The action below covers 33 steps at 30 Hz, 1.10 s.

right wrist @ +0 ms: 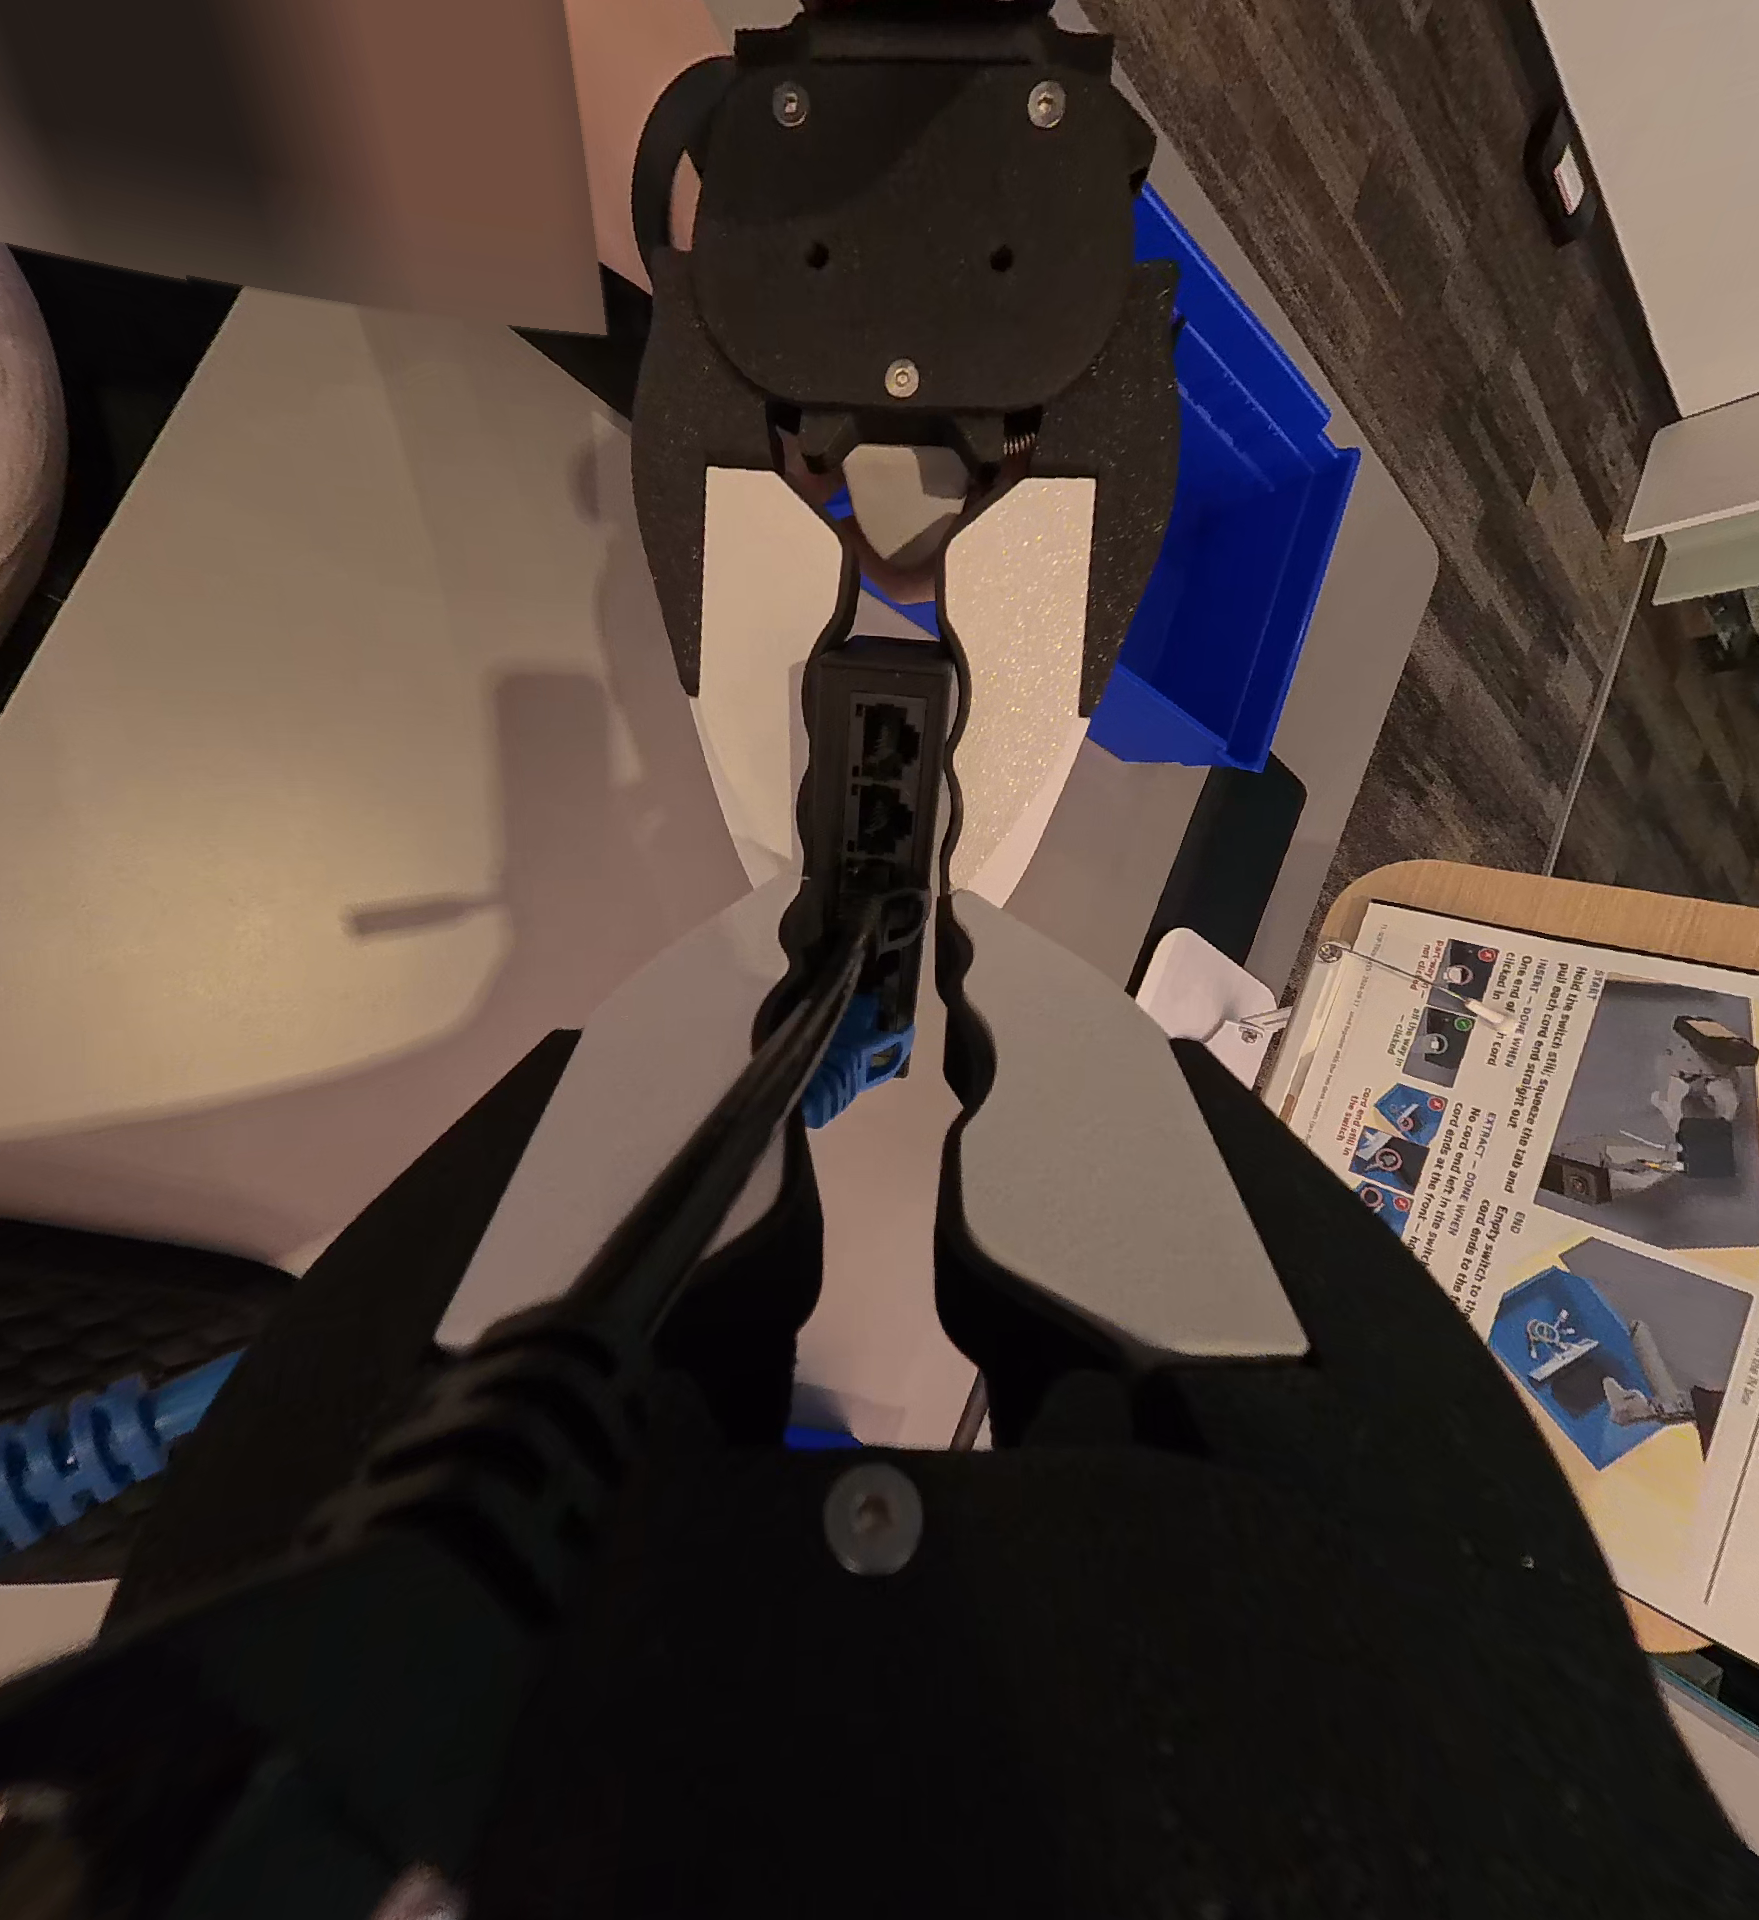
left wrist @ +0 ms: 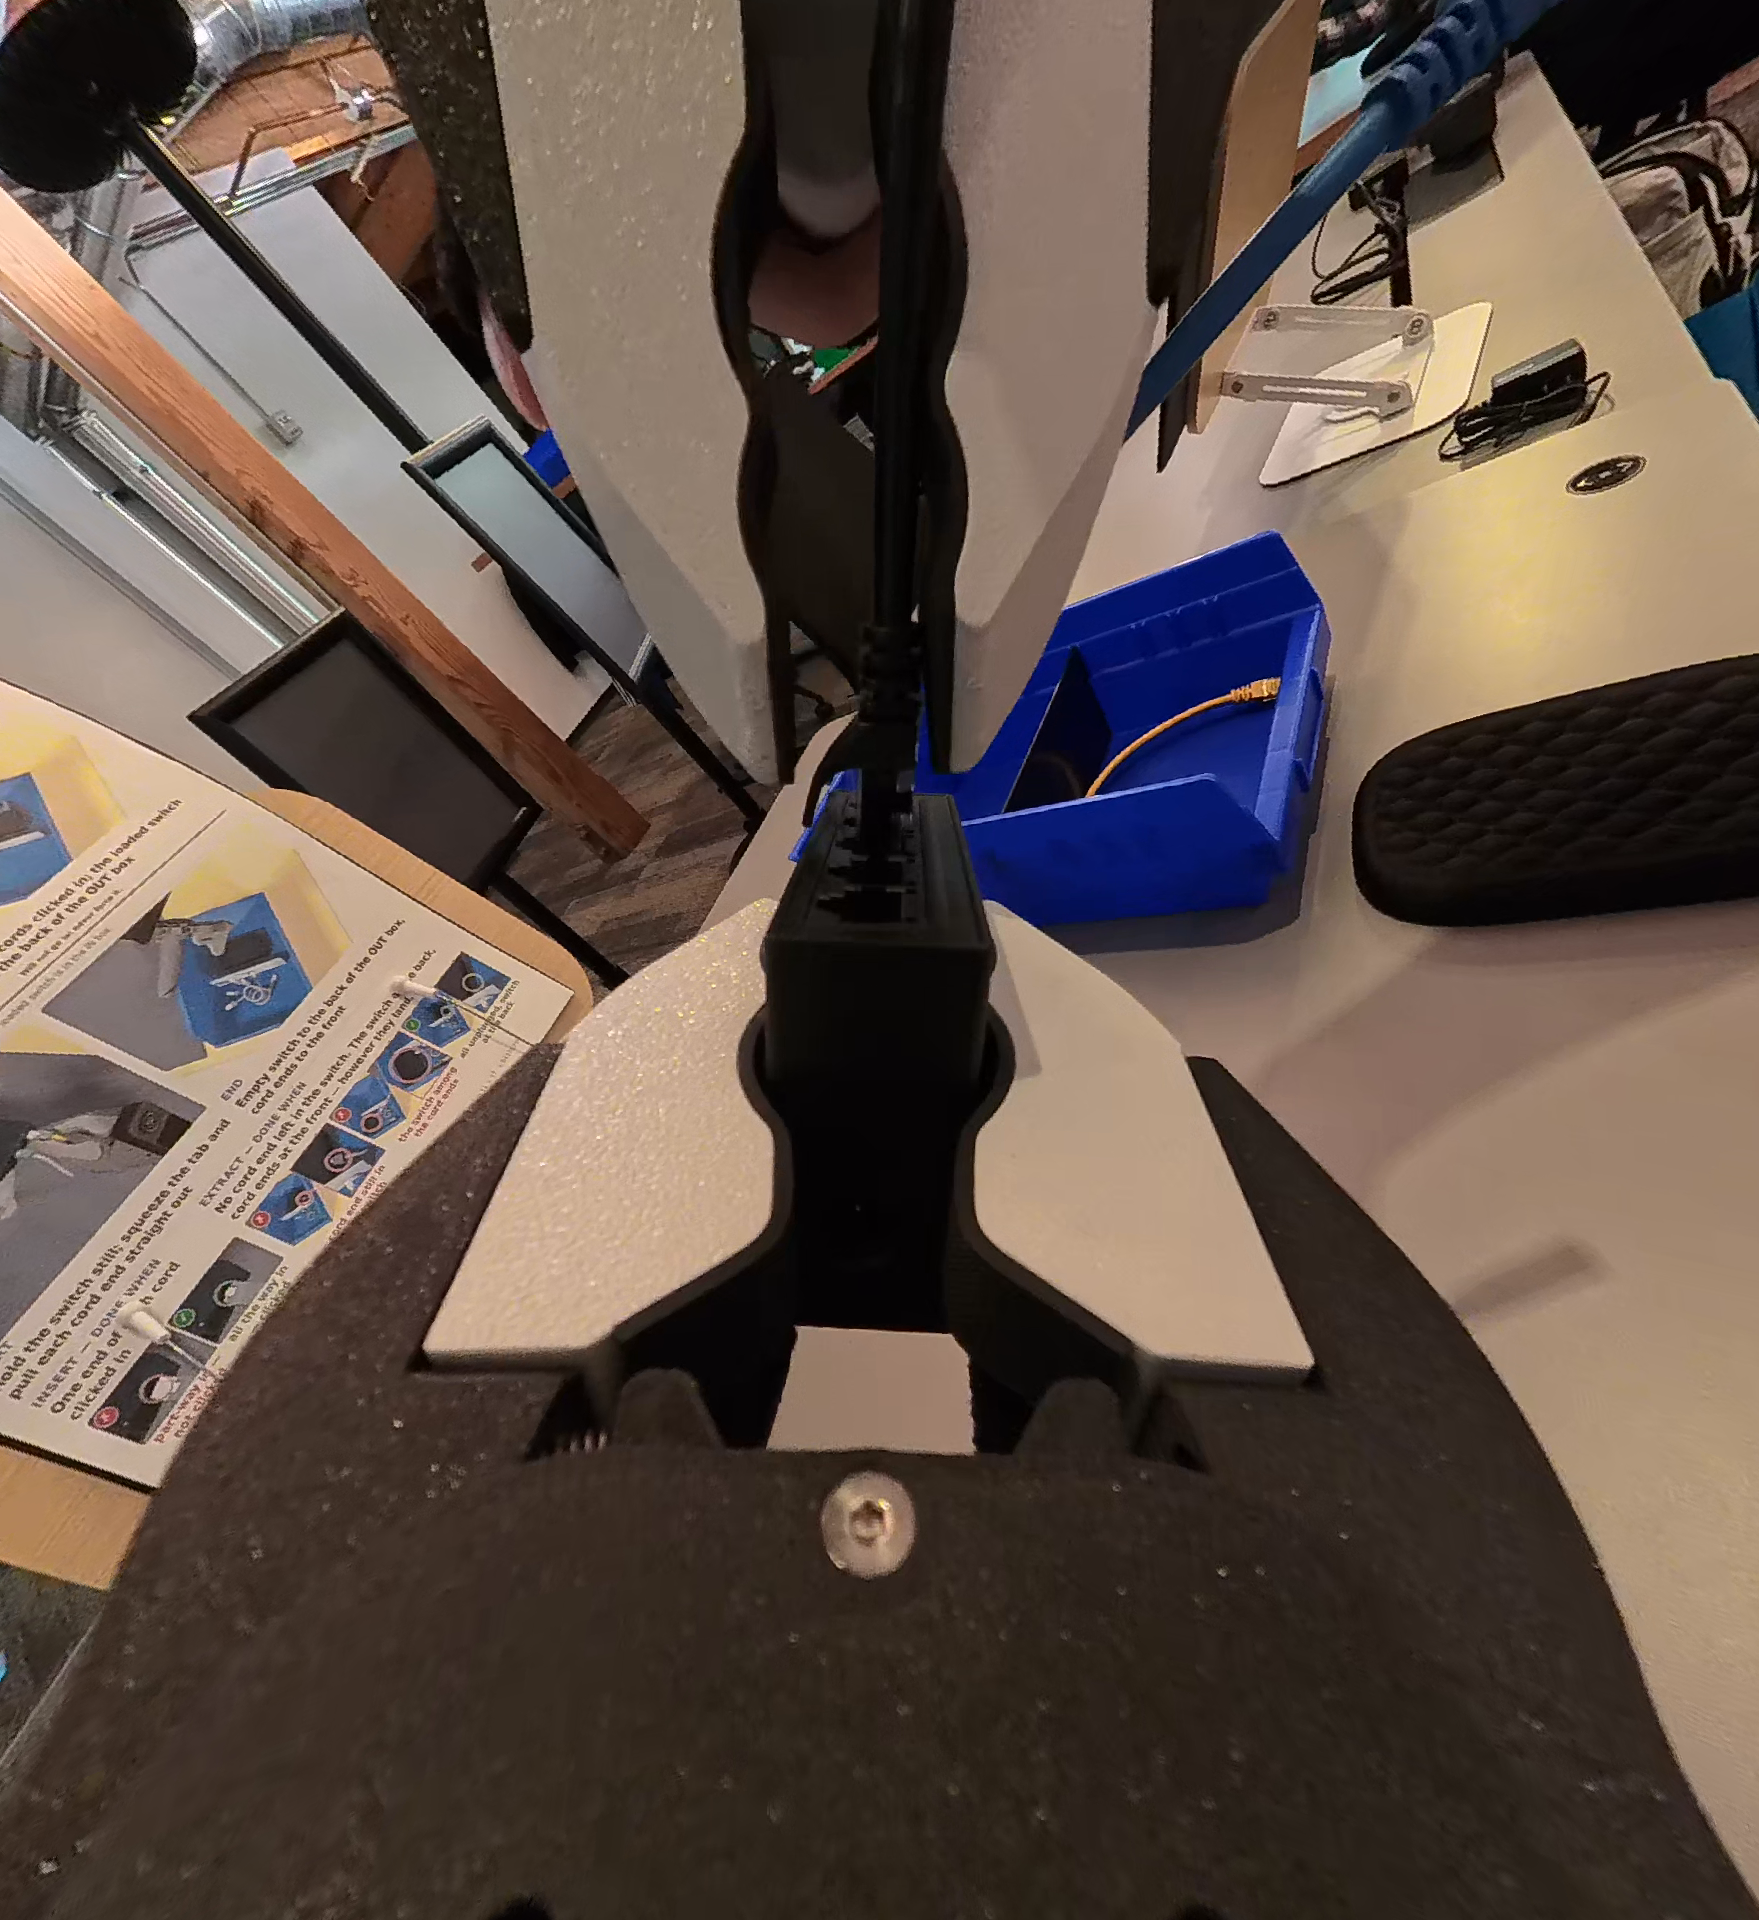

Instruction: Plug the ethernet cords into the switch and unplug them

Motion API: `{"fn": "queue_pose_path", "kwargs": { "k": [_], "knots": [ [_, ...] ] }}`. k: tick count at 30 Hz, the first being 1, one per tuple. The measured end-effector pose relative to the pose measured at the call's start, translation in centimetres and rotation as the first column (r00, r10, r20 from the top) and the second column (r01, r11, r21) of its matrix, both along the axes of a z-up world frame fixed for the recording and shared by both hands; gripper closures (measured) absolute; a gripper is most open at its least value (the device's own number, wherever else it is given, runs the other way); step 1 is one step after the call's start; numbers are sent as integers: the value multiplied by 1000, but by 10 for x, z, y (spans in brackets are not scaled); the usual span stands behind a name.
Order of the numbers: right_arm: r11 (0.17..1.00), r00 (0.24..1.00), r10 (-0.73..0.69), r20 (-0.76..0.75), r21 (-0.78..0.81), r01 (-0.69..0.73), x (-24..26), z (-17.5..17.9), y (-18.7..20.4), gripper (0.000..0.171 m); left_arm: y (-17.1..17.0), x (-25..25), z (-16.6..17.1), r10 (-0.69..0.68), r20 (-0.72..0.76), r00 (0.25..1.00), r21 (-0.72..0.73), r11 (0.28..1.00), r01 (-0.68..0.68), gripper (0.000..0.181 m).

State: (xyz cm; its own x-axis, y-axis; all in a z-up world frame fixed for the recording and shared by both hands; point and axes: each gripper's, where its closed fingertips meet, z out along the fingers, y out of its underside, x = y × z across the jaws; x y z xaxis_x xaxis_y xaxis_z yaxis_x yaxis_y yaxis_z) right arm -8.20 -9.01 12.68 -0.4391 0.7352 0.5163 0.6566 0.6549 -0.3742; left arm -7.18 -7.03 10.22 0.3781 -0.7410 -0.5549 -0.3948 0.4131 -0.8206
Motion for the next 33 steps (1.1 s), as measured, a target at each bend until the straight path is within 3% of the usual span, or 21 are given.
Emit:
{"fn": "queue_pose_path", "kwargs": {
  "k": [21, 33],
  "knots": [
    [1000, 1000, 8, 30, 11, -8, -1, -4, 1, 155, 3, -2, 1, 44, -18, 999, 43, 998, -43, 152],
    [997, 997, -14, 74, -73, 20, 2, -4, -3, 155, 2, 0, 2, 45, -11, 999, 72, 996, -44, 151]
  ]
}}
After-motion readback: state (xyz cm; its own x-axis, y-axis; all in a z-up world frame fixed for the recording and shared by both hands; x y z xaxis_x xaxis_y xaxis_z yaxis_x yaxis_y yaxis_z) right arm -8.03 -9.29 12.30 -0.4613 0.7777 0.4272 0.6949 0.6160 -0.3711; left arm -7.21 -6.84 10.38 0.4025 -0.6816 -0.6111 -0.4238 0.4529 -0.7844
